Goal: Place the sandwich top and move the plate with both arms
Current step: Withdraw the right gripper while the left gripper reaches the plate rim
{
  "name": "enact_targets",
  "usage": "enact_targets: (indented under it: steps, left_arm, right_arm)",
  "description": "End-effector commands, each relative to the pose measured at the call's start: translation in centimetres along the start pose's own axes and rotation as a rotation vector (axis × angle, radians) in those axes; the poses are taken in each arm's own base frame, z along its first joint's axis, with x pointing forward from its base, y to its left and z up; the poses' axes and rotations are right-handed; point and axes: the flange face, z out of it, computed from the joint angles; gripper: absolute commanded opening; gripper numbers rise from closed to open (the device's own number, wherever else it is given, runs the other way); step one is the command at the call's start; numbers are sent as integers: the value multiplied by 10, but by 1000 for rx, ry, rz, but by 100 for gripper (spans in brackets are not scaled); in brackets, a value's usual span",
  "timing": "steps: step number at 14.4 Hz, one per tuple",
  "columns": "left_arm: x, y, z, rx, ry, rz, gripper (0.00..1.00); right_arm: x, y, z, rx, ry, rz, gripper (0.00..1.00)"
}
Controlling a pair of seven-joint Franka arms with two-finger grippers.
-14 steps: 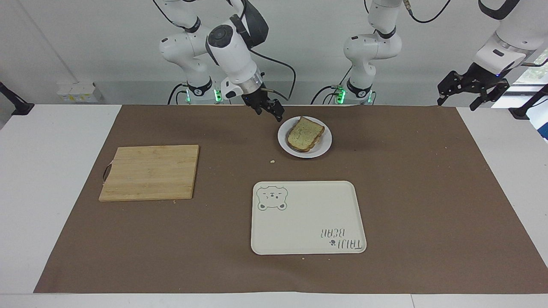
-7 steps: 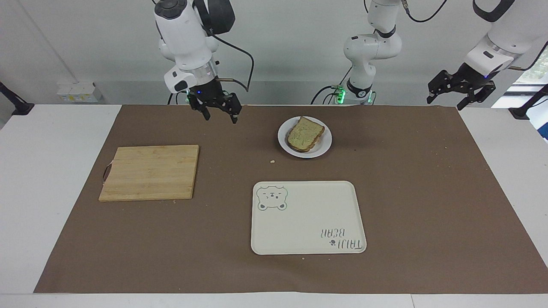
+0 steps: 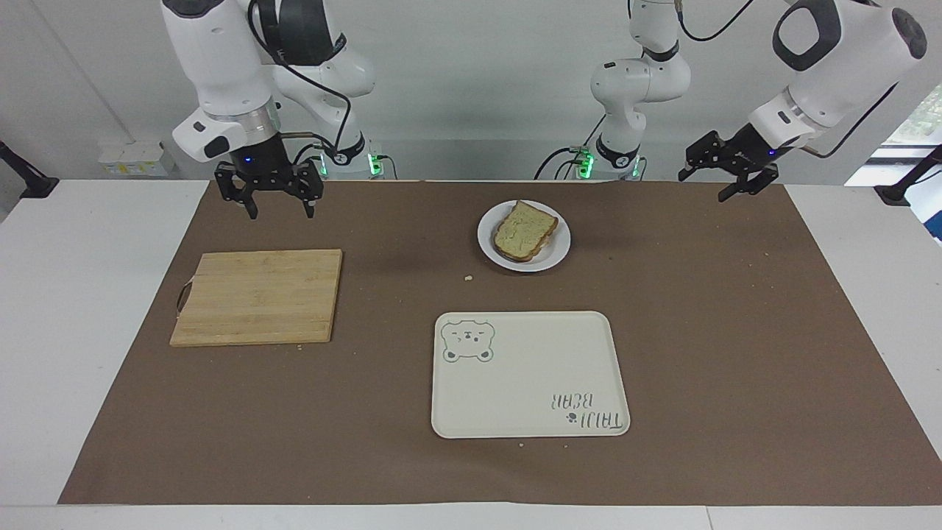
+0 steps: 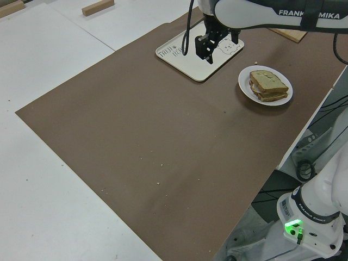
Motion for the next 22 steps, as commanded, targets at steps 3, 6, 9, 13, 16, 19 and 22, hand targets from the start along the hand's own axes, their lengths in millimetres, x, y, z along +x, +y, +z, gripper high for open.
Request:
enact_targets:
  steps: [3, 6, 9, 13, 16, 19, 22]
  left_arm:
    - [-17, 2, 71, -192, 65, 38, 100]
    - [-23, -2, 100, -280, 67, 43, 100]
    - [-31, -13, 147, -408, 106, 80, 100]
    - [-37, -27, 191, -493, 123, 74, 86]
    - [-43, -30, 227, -503, 142, 67, 78]
    - [-38, -14, 261, -488, 155, 27, 65]
    - [-40, -12, 281, -472, 136, 9, 54]
  right_arm:
    - [8, 50, -22, 11, -110, 44, 100]
    - [9, 51, -18, 10, -112, 111, 100]
    - [8, 43, -17, 15, -114, 132, 100]
    - [9, 37, -18, 16, -111, 121, 100]
    - [9, 40, -18, 16, -110, 127, 100]
    - [9, 39, -18, 16, -109, 124, 100]
    - [9, 40, -18, 16, -110, 127, 100]
